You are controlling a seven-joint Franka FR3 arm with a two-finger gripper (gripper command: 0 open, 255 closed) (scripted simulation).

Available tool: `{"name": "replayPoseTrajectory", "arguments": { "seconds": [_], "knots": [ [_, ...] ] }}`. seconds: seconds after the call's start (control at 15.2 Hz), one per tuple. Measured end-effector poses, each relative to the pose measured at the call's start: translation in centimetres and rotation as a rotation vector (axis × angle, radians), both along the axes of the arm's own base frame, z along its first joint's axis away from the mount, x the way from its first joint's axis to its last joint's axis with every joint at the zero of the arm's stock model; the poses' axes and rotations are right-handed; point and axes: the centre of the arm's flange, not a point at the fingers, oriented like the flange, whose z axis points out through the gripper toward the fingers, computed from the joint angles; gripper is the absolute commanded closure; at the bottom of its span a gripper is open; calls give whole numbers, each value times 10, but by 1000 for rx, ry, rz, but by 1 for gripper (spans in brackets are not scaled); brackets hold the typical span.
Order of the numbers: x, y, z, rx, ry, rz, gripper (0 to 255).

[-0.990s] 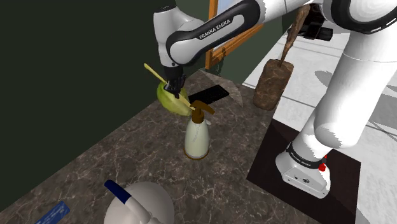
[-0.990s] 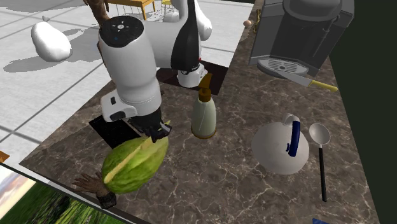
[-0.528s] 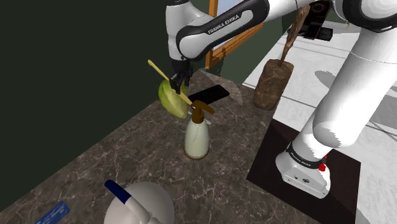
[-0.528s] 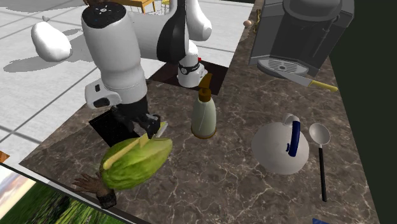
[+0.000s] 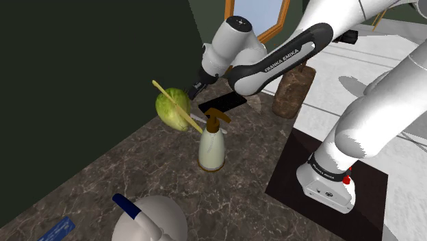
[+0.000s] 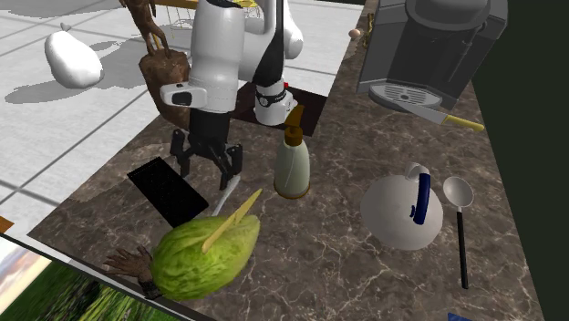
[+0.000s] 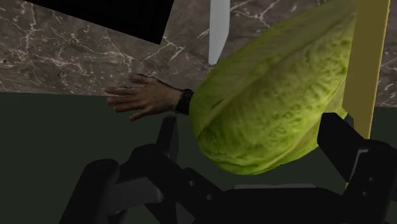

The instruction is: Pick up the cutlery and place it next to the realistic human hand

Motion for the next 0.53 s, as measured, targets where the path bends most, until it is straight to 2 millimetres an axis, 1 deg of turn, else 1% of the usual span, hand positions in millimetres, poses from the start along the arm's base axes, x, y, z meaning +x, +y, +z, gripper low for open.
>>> {"name": "replayPoseTrajectory", "arguments": {
  "seconds": [0.26,0.53],
  "knots": [
    [7,1,-14,1,-4,1,0],
    [8,1,-16,2,-5,1,0]
  ]
}}
